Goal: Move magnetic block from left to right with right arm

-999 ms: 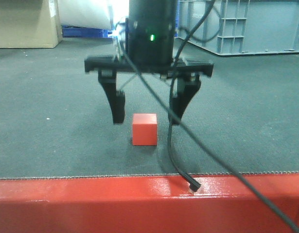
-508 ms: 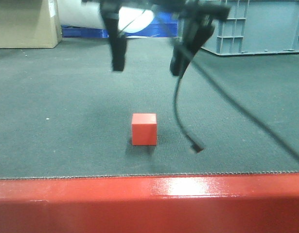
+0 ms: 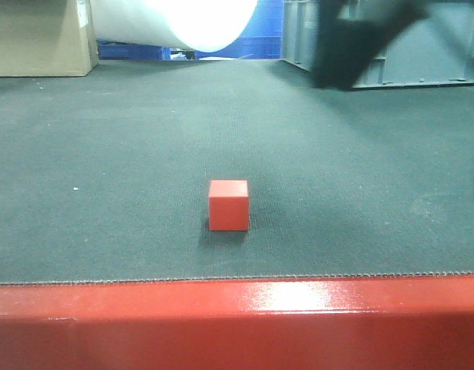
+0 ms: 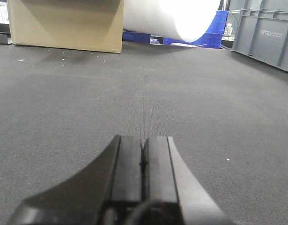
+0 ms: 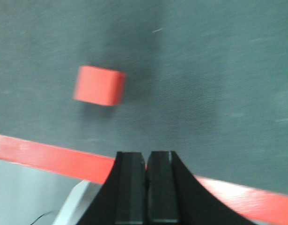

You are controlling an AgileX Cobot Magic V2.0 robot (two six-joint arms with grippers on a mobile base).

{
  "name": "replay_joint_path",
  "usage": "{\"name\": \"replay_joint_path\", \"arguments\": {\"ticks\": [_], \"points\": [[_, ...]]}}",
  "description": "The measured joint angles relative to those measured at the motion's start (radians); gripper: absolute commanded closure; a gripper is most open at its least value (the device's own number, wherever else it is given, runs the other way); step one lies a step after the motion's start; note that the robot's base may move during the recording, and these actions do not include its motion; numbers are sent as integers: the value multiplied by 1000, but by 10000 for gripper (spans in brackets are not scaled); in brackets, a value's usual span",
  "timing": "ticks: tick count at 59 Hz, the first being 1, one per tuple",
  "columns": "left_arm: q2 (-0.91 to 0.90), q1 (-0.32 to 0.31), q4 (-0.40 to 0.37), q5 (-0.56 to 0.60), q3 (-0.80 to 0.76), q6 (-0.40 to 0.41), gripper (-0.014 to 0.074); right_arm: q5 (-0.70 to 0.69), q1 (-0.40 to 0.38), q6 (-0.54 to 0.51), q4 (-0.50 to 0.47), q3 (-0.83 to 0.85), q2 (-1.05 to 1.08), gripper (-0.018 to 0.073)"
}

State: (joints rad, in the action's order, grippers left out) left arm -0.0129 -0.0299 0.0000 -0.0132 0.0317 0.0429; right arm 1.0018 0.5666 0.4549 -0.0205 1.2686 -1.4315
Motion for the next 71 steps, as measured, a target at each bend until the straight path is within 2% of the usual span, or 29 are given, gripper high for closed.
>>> {"name": "replay_joint_path", "arguments": {"ticks": [23,29,38,52,71], "points": [[0,0,0,0,0,0,713,-222,-310,-314,-43,-371,343,503],[0,0,0,0,0,0,713,-342,-391,-400,-45,-462,438,503],[0,0,0,0,0,0,713,-559,-479,-437,-55,-603,572,503],[0,0,0,0,0,0,713,-815,-510,-441,-61,-808,752,503],[0,0,0,0,0,0,713,-862,-510,-443,-64,-991,1059,503]]}}
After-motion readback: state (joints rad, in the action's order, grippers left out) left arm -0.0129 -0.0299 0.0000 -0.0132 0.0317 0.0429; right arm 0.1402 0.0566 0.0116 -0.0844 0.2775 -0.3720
